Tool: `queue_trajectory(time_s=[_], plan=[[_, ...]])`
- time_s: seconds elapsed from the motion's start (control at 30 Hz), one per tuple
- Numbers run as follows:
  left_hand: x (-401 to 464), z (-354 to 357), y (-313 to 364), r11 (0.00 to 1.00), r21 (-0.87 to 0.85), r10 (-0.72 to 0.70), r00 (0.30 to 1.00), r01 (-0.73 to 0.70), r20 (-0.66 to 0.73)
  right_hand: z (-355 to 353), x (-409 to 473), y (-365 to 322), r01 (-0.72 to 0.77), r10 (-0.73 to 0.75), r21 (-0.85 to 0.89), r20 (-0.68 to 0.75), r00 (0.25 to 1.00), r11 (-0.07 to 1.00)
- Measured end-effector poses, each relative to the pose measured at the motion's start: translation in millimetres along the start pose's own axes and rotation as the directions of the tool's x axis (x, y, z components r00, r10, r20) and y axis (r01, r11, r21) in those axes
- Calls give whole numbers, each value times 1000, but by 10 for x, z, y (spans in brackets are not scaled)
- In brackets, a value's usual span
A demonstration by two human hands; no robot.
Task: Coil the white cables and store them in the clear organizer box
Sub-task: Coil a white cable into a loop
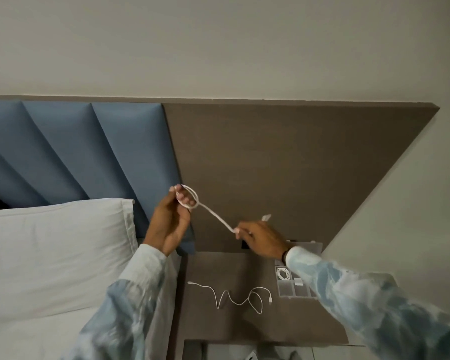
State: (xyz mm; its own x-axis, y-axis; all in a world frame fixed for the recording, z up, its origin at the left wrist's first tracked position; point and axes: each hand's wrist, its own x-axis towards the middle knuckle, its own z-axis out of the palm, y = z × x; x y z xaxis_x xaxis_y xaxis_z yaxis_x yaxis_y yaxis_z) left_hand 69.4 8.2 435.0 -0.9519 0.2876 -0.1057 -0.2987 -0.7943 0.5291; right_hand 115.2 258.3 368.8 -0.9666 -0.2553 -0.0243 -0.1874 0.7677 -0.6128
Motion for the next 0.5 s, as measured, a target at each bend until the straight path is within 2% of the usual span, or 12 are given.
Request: queue_trajectory(time_s=[0.03,0.07,0.1,0.13,0.17,0.23,0.27,0.3,0.33,0.37,0.43,0.5], plan=[[104,0,1,995,17,102,986,-100,-130,99,-55,-89,51,-51,20,27,998,999],[181,-43,-18,973,140,211,947,-182,-242,163,-98,-167,94,-95,37,40,995,995],[229,-124,-55,913,340,334,893,-227,-301,190,-128,-239,127,-129,56,41,991,990],[252,-218,-107,802,554,438,850,-224,-291,182,-139,-308,150,-153,81,34,988,985],[255,-313,-174,643,737,507,837,-207,-207,148,-128,-369,170,-173,108,17,985,979],[227,-460,-318,239,954,486,873,-184,47,21,-34,-475,215,-210,129,-48,976,968],[200,-496,-391,84,977,410,901,-194,143,-75,40,-515,235,-223,118,-101,970,965],[162,-500,-463,20,977,320,928,-211,193,-179,126,-540,244,-227,102,-157,961,964],[106,-471,-534,40,975,226,952,-218,204,-288,205,-547,239,-218,84,-210,953,967],[47,-416,-597,102,973,130,972,-209,195,-395,272,-534,226,-204,64,-253,946,972],[-41,-258,-689,273,952,-45,986,-141,159,-559,351,-466,193,-175,38,-284,943,980],[-74,-85,-704,498,866,-158,979,-35,131,-612,349,-366,152,-133,41,-300,944,987]])
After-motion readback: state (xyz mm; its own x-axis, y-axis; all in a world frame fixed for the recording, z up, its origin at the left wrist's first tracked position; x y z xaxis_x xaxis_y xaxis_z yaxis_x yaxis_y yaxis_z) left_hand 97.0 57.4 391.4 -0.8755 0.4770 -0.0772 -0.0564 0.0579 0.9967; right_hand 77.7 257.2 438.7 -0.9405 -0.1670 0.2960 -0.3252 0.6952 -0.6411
